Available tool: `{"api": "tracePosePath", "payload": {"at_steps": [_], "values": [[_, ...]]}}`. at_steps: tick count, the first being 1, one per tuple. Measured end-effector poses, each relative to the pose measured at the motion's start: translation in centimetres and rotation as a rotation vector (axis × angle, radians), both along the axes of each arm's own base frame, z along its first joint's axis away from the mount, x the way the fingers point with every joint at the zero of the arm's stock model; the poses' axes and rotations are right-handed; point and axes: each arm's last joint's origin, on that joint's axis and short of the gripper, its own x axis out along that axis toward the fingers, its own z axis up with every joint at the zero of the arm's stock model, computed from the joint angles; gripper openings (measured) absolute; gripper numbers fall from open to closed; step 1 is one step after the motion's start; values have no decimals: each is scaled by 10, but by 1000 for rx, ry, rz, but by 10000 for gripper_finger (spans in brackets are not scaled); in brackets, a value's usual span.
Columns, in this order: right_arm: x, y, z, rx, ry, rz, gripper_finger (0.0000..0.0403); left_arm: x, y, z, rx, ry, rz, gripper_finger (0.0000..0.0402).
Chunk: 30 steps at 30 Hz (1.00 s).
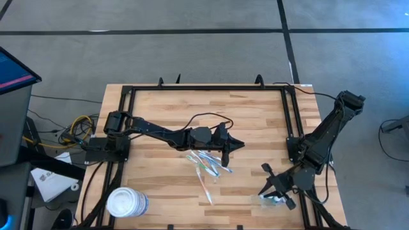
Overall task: Pick & Place toothbrushing station
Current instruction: Put the green toothbrush into the transparent organizer
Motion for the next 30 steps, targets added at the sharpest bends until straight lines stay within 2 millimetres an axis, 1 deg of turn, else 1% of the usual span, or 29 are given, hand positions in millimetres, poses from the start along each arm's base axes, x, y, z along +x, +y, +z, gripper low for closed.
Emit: {"api": "tracePosePath", "payload": {"at_steps": [24, 27, 30], "values": [[-1, 0, -1, 9, 27, -1, 58, 0, 0, 0, 0, 3, 0, 35], [-1, 0, -1, 10, 29, 2, 67, 0, 0, 0, 0, 3, 0, 35], [-2, 0, -2, 14, 36, 13, 89, 0, 0, -1, 1, 5, 0, 35]]}}
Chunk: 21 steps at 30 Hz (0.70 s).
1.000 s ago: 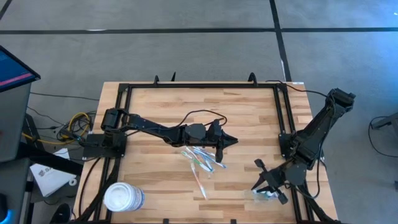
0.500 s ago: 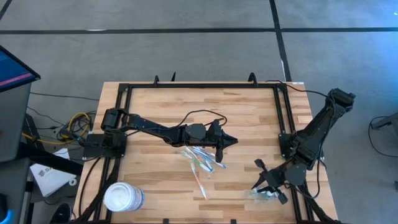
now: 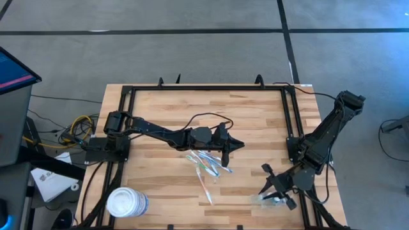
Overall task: Pick & Place toothbrushing station
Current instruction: Put the green toothbrush into the transparent organizer, then put the blue toothbrush into the transparent organizer
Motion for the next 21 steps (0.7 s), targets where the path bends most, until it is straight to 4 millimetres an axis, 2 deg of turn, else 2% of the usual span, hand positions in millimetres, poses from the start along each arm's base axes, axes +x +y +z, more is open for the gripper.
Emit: {"api": "tracePosePath", "payload": {"at_steps": [7, 11, 16, 21], "values": [[0, -3, -2, 2, 32, -23, 150, 0, 0, 0, 0, 4, 0, 35], [-2, -5, 8, 21, 20, -26, 173, 0, 0, -1, 1, 8, 0, 35], [-5, -10, 20, 50, -17, -26, 182, 0, 0, -5, 5, 47, 0, 35], [-4, -17, 26, 68, -45, -67, 177, -4, 0, -13, 16, 162, 0, 35]]}}
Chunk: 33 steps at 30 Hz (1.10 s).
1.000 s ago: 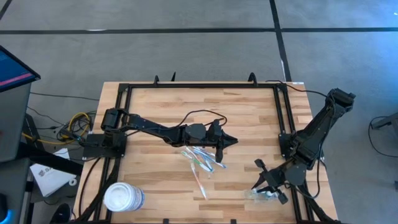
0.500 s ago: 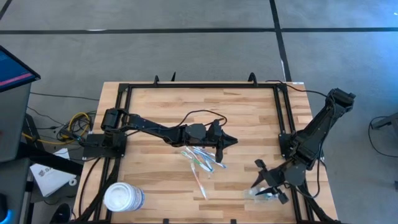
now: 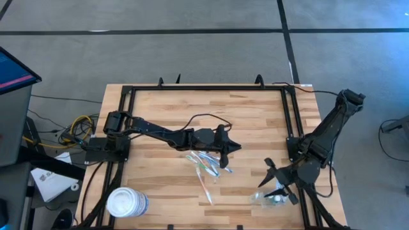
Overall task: Pick & Place toothbrushing station
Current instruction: Put the blue toothbrush into the transparent organizer
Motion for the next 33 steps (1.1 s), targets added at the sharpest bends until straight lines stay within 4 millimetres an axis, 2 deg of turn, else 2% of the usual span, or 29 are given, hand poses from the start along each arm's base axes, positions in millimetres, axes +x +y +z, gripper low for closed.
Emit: {"api": "tracePosePath", "payload": {"at_steps": [5, 12, 17, 33], "values": [[4, -8, 4, 15, -13, -38, 166, -10, 1, 2, 12, 128, 0, 35], [8, -16, 7, 28, -25, -81, 151, -32, 3, 20, 27, 272, 0, 35], [13, -21, 7, 8, -37, -103, 142, -42, 4, 26, 33, 339, 0, 35], [23, -33, 7, -44, -61, -157, 133, -56, 4, 5, 78, 592, -15, 35]]}}
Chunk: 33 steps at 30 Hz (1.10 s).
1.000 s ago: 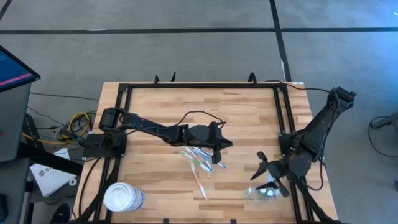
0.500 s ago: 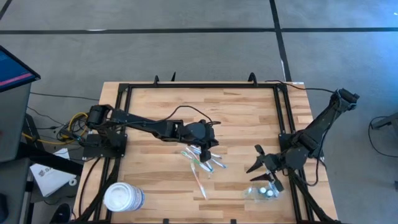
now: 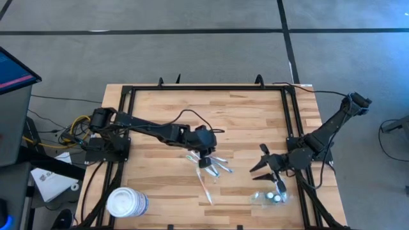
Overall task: Pick & Place toothbrushing station
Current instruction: Put the blue toothbrush into the transparent organizer
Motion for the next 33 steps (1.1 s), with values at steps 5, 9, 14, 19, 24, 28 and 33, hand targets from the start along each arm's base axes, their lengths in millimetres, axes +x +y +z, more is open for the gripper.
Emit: {"api": "tracePosePath", "payload": {"at_steps": [5, 9, 14, 19, 24, 28, 33], "values": [[2, -2, 1, 5, -9, -14, 133, -4, 0, -8, 12, 39, -9, 35], [2, -2, 1, -13, -19, -5, 136, -15, 2, -28, 19, 114, -8, 35], [2, -2, 1, -15, -20, -4, 136, -30, 4, -53, 19, 191, 2, 35], [2, -2, 1, -15, -20, -4, 139, -39, 4, -66, 19, 231, 5, 35], [2, -2, 1, -15, -20, -4, 137, -41, 1, -68, 22, 230, -6, 35], [2, -2, 1, -15, -19, -4, 134, -41, -4, -68, 37, 226, -39, 35], [3, -2, 0, -19, -15, -4, 135, -42, -12, -68, 63, 222, -66, 54]]}}
